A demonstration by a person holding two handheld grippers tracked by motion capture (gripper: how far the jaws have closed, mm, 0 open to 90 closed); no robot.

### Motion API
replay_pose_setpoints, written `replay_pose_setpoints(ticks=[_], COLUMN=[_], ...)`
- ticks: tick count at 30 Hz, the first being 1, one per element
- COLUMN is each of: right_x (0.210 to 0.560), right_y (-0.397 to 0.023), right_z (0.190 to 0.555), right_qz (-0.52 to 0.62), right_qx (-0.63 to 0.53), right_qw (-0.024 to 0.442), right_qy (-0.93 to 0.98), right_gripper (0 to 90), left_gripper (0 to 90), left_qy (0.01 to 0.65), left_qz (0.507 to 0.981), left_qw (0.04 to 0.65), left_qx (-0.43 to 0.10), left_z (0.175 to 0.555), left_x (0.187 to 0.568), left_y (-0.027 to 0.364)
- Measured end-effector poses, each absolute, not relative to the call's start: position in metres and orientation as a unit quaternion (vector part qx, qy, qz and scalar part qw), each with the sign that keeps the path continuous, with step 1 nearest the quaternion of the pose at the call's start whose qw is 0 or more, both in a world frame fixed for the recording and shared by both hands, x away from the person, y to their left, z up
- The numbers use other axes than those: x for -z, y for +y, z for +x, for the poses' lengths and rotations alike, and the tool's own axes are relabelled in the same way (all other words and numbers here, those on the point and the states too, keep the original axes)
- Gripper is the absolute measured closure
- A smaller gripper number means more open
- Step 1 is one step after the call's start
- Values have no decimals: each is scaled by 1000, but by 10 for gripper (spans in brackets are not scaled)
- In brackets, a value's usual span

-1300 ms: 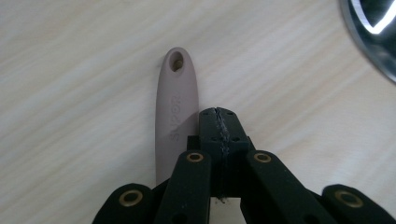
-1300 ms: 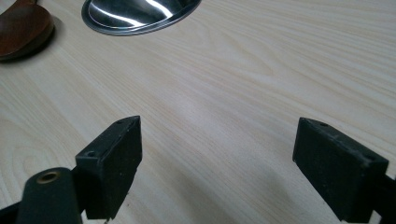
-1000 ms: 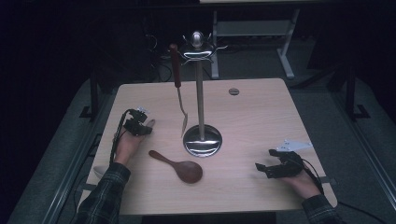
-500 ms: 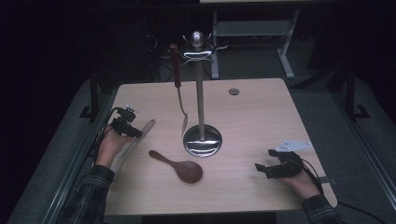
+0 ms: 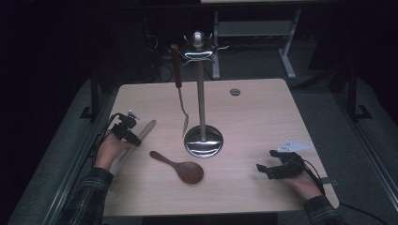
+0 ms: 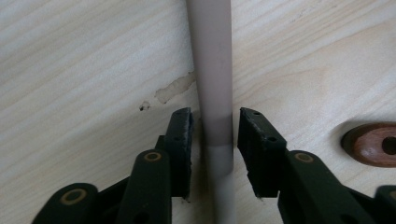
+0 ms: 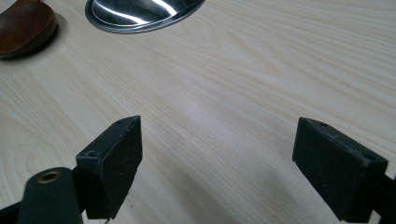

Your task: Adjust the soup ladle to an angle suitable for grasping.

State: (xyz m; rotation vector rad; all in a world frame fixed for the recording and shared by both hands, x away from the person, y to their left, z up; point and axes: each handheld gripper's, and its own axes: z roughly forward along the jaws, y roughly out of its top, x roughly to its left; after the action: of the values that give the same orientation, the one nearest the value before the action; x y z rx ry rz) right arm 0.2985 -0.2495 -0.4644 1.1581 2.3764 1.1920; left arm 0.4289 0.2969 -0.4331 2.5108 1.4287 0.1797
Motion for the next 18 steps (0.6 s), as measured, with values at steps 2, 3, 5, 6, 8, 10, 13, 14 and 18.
replay_pose_setpoints(ticks=[2,3,5,6,8,10,13,14,18], right_x=[464,464,464,464,464,465,464,464,464], right_y=[-250,-250,-250,-250,-250,-250,-250,-250,-250], right_z=[299,299,298,298,299,299,299,299,299], right_qz=[396,396,397,397,397,395,396,396,397], right_qx=[-408,-408,-408,-409,-409,-409,-410,-409,-410], right_qw=[121,121,120,121,121,122,121,121,121], right_qy=[813,814,813,813,813,813,813,813,812], right_gripper=[153,153,153,153,153,153,153,153,153], left_gripper=[671,683,692,711,740,746,755,758,760], left_qy=[491,489,489,489,490,490,495,496,499], left_qz=[861,862,862,863,862,862,858,858,853], left_qw=[122,121,119,115,116,116,120,121,138], left_qx=[-60,-59,-60,-62,-60,-61,-61,-61,-65], left_z=[429,429,429,429,429,429,429,429,426], left_x=[434,435,435,434,434,434,434,434,431], left_y=[296,296,296,296,296,295,296,296,298])
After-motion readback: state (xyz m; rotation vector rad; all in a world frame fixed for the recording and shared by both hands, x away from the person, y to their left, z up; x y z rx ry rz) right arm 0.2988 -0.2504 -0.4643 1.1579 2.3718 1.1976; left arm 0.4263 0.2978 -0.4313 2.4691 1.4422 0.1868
